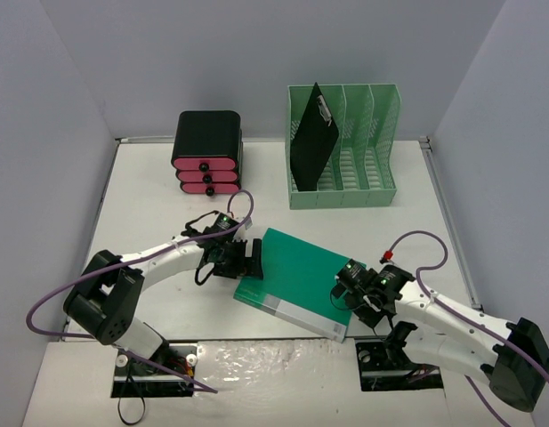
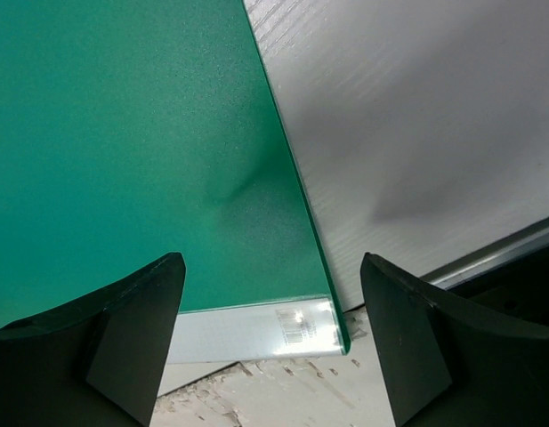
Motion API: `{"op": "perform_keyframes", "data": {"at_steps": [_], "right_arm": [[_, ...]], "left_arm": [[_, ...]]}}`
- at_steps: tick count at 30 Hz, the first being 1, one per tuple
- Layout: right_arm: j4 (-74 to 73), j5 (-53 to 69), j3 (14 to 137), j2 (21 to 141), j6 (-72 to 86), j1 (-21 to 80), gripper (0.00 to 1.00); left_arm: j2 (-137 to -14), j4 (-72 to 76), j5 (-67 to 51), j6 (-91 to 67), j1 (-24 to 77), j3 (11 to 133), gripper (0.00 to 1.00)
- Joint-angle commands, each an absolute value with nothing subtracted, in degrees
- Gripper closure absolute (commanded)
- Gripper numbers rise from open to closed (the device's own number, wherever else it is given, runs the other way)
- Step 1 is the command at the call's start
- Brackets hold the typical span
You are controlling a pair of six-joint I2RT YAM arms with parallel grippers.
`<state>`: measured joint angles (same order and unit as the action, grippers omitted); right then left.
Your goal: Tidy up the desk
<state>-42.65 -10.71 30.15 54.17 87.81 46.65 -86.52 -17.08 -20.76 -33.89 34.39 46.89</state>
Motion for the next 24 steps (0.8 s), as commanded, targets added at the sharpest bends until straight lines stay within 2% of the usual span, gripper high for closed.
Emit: {"op": "perform_keyframes", "data": {"at_steps": [1, 13, 24], "right_arm": [[-39.71, -10.21, 27.51, 53.95, 89.65, 47.3, 0.23], [-33.35, -12.13, 21.41, 49.92, 92.02, 47.92, 0.22], [-23.67, -10.81, 17.81, 53.66, 93.73, 48.87, 0.22]], "left_arm": [[-85.68, -15.57, -21.19, -34.62, 33.89, 46.49, 0.15], [-85.23, -16.85, -21.01, -34.02, 33.13, 46.6, 0.15], [-86.51, -21.06, -19.78, -32.74, 33.09, 49.15, 0.15]]}}
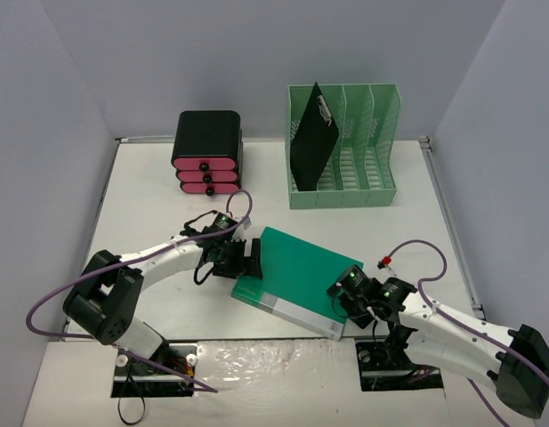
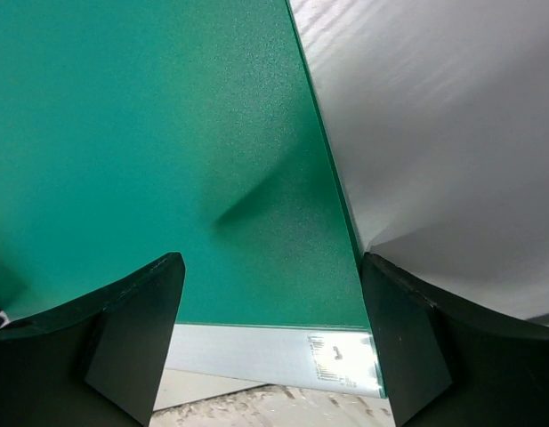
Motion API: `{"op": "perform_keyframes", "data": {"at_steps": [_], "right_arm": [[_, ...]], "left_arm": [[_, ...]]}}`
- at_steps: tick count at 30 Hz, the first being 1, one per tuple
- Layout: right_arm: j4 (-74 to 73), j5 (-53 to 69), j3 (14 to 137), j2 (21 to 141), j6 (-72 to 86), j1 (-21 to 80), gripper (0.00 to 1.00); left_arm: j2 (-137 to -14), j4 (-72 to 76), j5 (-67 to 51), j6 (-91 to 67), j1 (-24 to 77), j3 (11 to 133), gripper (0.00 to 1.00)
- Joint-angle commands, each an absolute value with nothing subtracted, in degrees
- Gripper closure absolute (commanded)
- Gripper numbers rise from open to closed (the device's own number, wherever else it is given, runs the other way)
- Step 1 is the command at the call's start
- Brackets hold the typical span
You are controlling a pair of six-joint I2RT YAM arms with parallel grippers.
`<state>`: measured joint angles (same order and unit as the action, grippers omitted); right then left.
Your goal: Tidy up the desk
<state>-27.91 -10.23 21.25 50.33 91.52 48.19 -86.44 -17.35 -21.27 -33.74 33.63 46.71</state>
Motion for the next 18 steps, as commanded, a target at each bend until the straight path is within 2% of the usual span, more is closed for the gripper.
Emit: {"op": "perform_keyframes", "data": {"at_steps": [1, 7, 14, 18], "right_arm": [[-22.62, -10.81, 17.6, 54.25, 93.85, 48.87, 0.22], [-17.49, -10.81, 18.54, 58.97, 91.89, 48.87, 0.22], [-10.19, -12.16, 25.86, 71.71, 86.19, 48.87, 0.21], [-8.06, -13.16, 28.19, 75.21, 84.18, 48.87, 0.21]], "left_arm": [[-86.8, -21.49, -19.78, -32.7, 33.05, 49.53, 0.15], [-87.6, -22.4, -19.33, -32.35, 32.36, 50.87, 0.15], [-88.83, -23.27, -19.16, -31.58, 31.05, 52.0, 0.15], [-89.58, -23.88, -19.31, -31.31, 30.43, 52.45, 0.15]]}}
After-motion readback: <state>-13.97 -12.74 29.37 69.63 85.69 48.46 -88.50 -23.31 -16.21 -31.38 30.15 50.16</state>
